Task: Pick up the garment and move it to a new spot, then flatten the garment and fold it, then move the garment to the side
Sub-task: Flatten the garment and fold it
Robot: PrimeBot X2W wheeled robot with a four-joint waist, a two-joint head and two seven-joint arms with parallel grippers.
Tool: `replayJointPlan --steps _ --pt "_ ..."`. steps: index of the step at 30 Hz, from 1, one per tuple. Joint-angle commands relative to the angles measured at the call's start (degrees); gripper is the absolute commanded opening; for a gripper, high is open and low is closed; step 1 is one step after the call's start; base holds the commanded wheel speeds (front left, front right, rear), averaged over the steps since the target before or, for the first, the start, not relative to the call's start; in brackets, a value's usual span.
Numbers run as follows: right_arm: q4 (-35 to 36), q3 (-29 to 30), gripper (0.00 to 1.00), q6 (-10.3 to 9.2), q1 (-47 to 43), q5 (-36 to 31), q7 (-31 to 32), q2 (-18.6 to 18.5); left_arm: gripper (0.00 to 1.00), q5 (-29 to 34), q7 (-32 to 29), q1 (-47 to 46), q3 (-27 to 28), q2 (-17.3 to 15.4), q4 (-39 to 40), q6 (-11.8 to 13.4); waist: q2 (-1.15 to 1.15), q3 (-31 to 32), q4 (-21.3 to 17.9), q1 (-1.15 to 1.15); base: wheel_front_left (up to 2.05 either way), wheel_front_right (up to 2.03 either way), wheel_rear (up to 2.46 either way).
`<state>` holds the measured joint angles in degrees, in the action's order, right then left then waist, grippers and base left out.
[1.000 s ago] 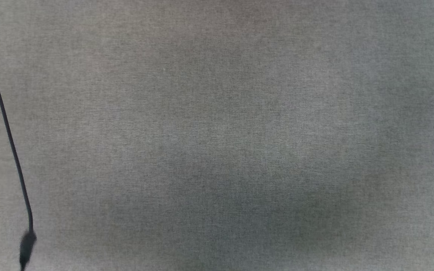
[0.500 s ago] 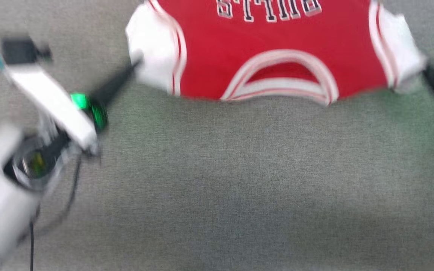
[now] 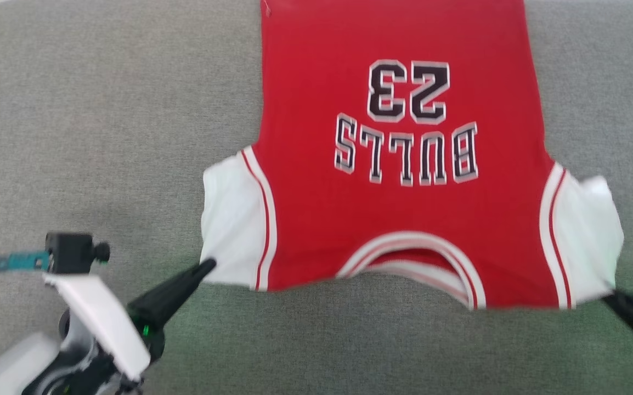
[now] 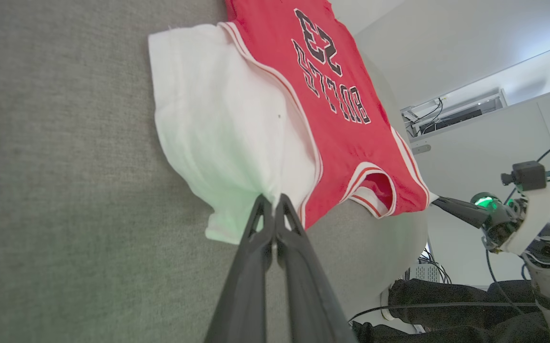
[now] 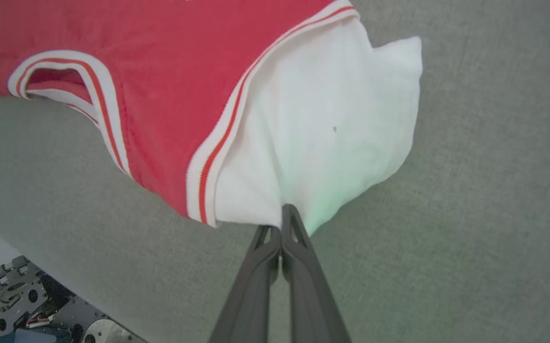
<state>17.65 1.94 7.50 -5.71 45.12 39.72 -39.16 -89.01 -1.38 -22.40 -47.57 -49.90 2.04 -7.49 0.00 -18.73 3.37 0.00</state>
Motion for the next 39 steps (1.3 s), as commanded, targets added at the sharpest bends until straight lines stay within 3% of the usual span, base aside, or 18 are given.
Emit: replayJointPlan --steps 1,6,10,16,24,35,36,37,38,39 --pt "1.7 1.2 0.0 -0.02 -2.7 -0.3 1.6 0.6 0.0 -0.3 0.8 1.8 0.2 -1.1 1.5 0.0 0.0 0.1 0.2 0.0 0.0 0.0 0.0" --pt "8.6 5.5 0.0 -0.02 -12.1 -0.2 7.3 2.9 0.0 -0.4 2.9 7.3 -0.5 -5.5 6.7 0.0 0.0 0.0 0.5 0.0 0.0 0.0 0.0" --pt "12.4 8.4 0.0 -0.02 -15.6 -0.4 8.8 5.1 0.0 0.3 4.0 9.6 -1.2 -6.8 8.3 0.0 0.0 -0.2 0.9 0.0 0.0 0.0 0.0" --pt "11.6 7.3 0.0 -0.01 -13.3 -1.9 9.5 5.8 0.0 1.3 3.0 8.0 -2.6 -4.1 5.2 0.0 0.0 0.1 1.2 0.0 0.0 0.0 0.0" --pt "1.6 0.7 0.0 -0.01 -7.3 -3.2 10.1 4.7 0.0 2.9 2.2 5.4 -5.9 2.4 -4.2 0.0 0.0 -0.3 1.1 0.0 0.0 0.0 0.0" --pt "-7.5 -6.7 0.0 -0.03 -2.3 -6.2 5.1 4.7 0.0 3.2 3.7 3.8 -8.1 6.0 -10.3 0.1 0.0 -2.4 0.4 0.0 0.0 0.0 0.0" --pt "-7.5 -6.9 0.11 -0.03 -1.5 -6.7 4.2 4.7 0.0 3.1 4.1 3.8 -8.1 6.1 -10.4 0.1 0.0 -2.4 0.2 0.0 0.0 0.0 0.0" --pt "-7.3 -7.1 0.44 -0.05 -1.0 -7.5 3.4 4.3 0.0 2.6 4.5 3.8 -8.0 6.3 -10.4 0.1 0.0 -2.3 0.0 0.0 0.0 0.0 0.0" --pt "-6.6 -7.5 1.0 -0.11 -0.6 -8.7 2.8 3.3 0.0 2.5 4.8 4.0 -8.0 6.1 -10.4 0.1 0.0 -2.3 -0.2 0.0 0.0 0.0 0.0" --pt "-5.8 -7.9 1.0 -0.17 -0.4 -8.9 2.5 3.0 0.0 2.3 5.0 4.3 -8.0 5.9 -10.3 0.1 0.0 -2.2 -0.5 0.0 0.0 0.0 0.0"
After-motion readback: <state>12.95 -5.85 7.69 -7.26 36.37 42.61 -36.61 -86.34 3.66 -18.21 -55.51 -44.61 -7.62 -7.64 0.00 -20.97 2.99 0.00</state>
